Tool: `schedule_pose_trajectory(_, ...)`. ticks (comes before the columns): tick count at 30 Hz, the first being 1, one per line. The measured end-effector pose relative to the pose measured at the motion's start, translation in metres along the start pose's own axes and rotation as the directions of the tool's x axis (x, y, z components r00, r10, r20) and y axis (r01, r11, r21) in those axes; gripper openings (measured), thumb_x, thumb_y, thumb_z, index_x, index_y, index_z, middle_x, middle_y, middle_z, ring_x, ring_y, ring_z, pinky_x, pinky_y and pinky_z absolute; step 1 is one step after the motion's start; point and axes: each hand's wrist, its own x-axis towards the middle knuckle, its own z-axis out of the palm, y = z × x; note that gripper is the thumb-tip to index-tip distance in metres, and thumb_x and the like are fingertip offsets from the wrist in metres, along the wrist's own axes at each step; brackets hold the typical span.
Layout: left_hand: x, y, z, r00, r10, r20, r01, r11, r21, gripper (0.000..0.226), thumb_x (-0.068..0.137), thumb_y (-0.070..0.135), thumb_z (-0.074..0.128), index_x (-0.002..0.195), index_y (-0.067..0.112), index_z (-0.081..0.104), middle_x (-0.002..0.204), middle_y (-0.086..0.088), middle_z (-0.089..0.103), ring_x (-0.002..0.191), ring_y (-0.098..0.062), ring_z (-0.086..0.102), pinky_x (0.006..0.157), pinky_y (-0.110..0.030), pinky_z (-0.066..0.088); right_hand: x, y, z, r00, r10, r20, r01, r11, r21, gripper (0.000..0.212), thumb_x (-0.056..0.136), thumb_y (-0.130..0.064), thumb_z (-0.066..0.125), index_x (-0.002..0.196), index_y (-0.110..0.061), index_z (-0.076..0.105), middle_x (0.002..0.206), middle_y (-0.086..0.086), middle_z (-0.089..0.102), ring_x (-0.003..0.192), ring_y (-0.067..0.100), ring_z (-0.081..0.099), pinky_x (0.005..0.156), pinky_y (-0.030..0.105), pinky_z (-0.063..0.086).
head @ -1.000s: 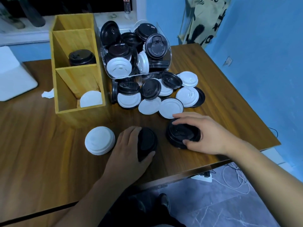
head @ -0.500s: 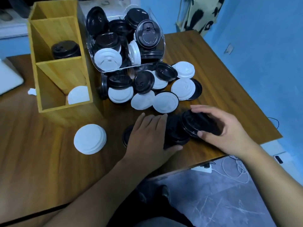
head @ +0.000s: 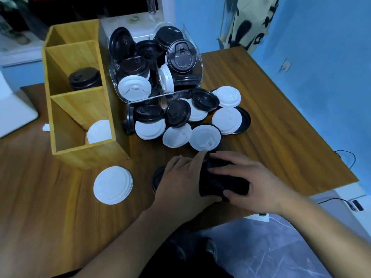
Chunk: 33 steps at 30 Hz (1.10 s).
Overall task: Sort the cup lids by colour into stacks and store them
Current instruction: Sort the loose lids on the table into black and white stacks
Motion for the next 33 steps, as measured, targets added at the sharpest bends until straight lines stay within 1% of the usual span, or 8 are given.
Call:
schedule_pose_trajectory(5,0.001,0.001,0.001,1.000,0.003,0.003,-0.003,1.000,-0.003,0.104,0.070,0.082,0.058,0.152,0.023,0.034,0.130,0.013,0.062,0.126,-0.010,0.049,0.117,-0.033,0.025,-0.005,0.009,0.000,0.999,0.037,0.039,-0.037,0.999,0.014,0.059,0.079,-0.042,0.083,0.135,-0.032,0.065,0.162,-0.006,0.033,0.147,0.010,0.035,0.116,0.027,0.036)
schedule_pose_trajectory(8,0.001,0.001,0.001,1.000,0.004,0.002,-0.004,1.000,0.016,0.103,0.071,0.080,0.056,0.153,0.023,0.034,0.131,0.012,0.061,0.128,-0.011,0.048,0.115,-0.032,0.024,-0.004,0.012,0.000,0.998,0.053,0.022,-0.053,0.999,-0.005,0.065,0.077,-0.050,0.083,0.137,-0.034,0.062,0.159,-0.008,0.037,0.145,0.008,0.038,0.115,0.027,0.037)
schedule_pose_trajectory(10,0.001,0.002,0.000,1.000,0.000,0.000,0.000,1.000,0.029,0.105,0.069,0.082,0.057,0.153,0.024,0.033,0.133,0.011,0.059,0.128,-0.011,0.046,0.114,-0.030,0.022,-0.003,0.011,0.000,0.997,0.081,-0.008,-0.080,0.997,0.021,0.068,0.073,-0.043,0.088,0.136,-0.032,0.063,0.155,-0.009,0.043,0.142,0.005,0.042,0.113,0.025,0.038)
schedule_pose_trajectory(14,0.003,0.004,-0.002,1.000,-0.024,0.009,0.023,0.999,0.033,0.106,0.064,0.079,0.066,0.151,0.031,0.030,0.134,0.016,0.056,0.128,-0.008,0.042,0.113,-0.030,0.022,-0.001,0.009,-0.004,0.984,0.161,-0.079,-0.142,0.968,0.207,0.072,0.069,-0.027,0.092,0.135,-0.026,0.063,0.147,-0.010,0.053,0.137,0.007,0.049,0.113,0.028,0.041)
schedule_pose_trajectory(18,0.003,0.004,-0.002,0.998,-0.050,0.033,0.050,0.999,0.014,0.104,0.064,0.078,0.068,0.150,0.034,0.028,0.136,0.018,0.054,0.129,-0.007,0.042,0.115,-0.031,0.021,-0.009,0.011,-0.011,0.957,0.230,-0.178,-0.152,0.917,0.370,0.066,0.072,-0.029,0.088,0.132,-0.020,0.063,0.145,-0.006,0.056,0.137,0.015,0.051,0.114,0.035,0.042)
schedule_pose_trajectory(23,0.001,0.003,-0.002,0.999,-0.026,0.037,0.026,1.000,0.000,0.103,0.067,0.076,0.069,0.151,0.037,0.022,0.141,0.026,0.051,0.131,-0.004,0.038,0.115,-0.029,0.013,-0.028,0.012,-0.016,0.934,0.262,-0.244,-0.165,0.920,0.355,0.066,0.070,-0.017,0.092,0.130,-0.016,0.063,0.146,-0.001,0.054,0.137,0.018,0.050,0.113,0.033,0.043)
schedule_pose_trajectory(29,0.002,0.002,-0.002,0.999,-0.003,0.051,0.003,1.000,0.006,0.103,0.071,0.075,0.066,0.153,0.035,0.020,0.146,0.026,0.048,0.134,-0.004,0.036,0.114,-0.031,0.014,-0.027,0.005,-0.008,0.977,0.179,-0.114,-0.153,0.966,0.208,0.067,0.071,-0.020,0.090,0.132,-0.021,0.063,0.148,-0.004,0.049,0.136,0.016,0.050,0.109,0.028,0.044)
schedule_pose_trajectory(33,0.004,0.002,-0.005,0.999,-0.007,0.051,0.007,1.000,0.010,0.101,0.070,0.074,0.069,0.151,0.034,0.024,0.143,0.021,0.051,0.133,-0.007,0.037,0.114,-0.034,0.018,-0.027,0.012,-0.031,0.946,0.216,-0.241,-0.168,0.965,0.203,0.065,0.072,-0.028,0.087,0.132,-0.020,0.062,0.146,-0.001,0.054,0.138,0.015,0.049,0.116,0.034,0.039)
